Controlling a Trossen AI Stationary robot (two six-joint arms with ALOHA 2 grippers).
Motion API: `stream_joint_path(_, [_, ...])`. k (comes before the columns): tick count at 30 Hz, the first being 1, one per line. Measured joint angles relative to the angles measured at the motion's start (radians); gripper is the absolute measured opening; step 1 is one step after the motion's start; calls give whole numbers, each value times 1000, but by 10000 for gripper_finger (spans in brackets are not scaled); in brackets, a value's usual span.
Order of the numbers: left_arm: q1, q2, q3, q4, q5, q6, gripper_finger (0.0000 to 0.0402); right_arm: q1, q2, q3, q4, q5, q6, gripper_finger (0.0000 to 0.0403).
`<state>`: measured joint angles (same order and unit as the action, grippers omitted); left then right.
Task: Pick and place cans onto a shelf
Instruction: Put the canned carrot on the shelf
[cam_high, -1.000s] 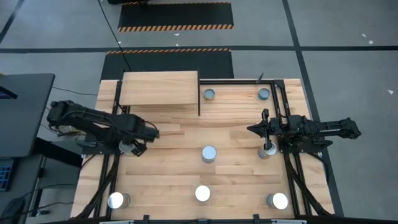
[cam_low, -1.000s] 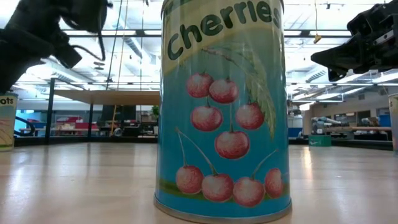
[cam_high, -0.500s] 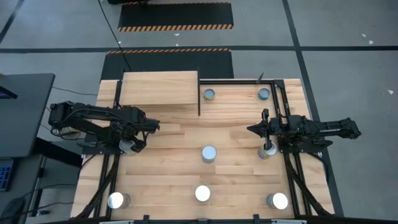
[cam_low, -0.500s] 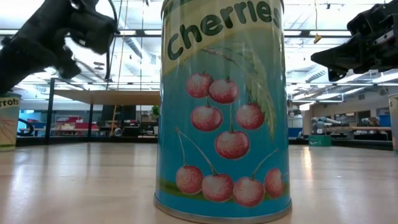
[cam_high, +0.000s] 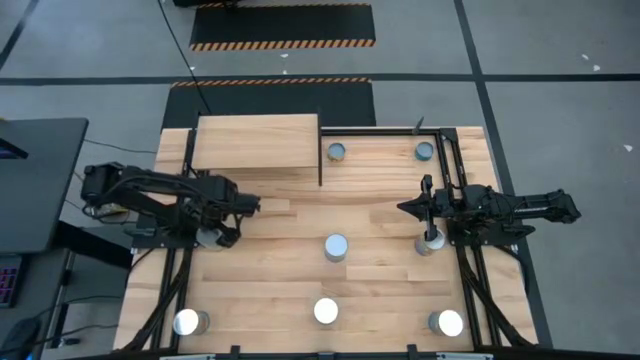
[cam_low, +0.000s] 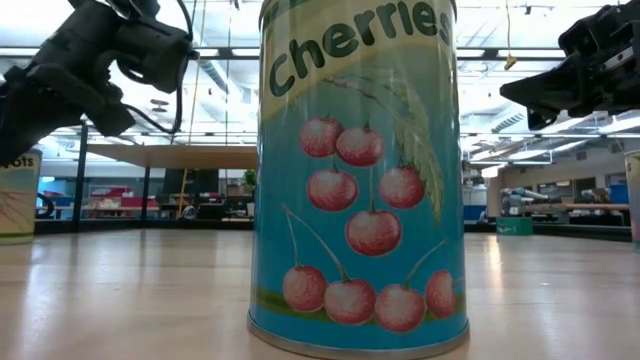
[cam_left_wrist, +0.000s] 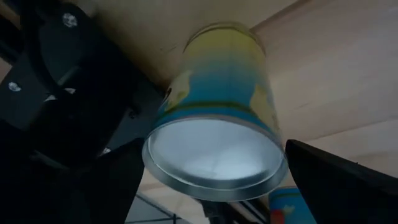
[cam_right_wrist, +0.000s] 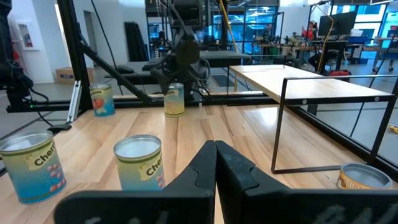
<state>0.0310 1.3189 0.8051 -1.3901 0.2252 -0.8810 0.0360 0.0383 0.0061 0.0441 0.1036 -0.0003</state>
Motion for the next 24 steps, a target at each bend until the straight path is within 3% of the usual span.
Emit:
stream_joint_path(9, [-76, 38, 0, 7, -29, -43, 385, 0, 0, 0, 0, 0, 0, 10])
stream_joint_path(15, [-98, 34, 1, 33, -11, 4, 325, 0, 0, 0, 0, -1, 0, 10])
stream_joint_path(18, [-109, 34, 9, 62, 5, 33, 319, 0, 0, 0, 0, -1, 0, 10])
stream_joint_path(21, [-110, 36, 67, 60, 5, 81, 319, 0, 0, 0, 0, -1, 0, 10])
stream_joint_path(24, [-109, 30, 193, -44, -25, 142, 319, 0, 0, 0, 0, -2, 0, 10])
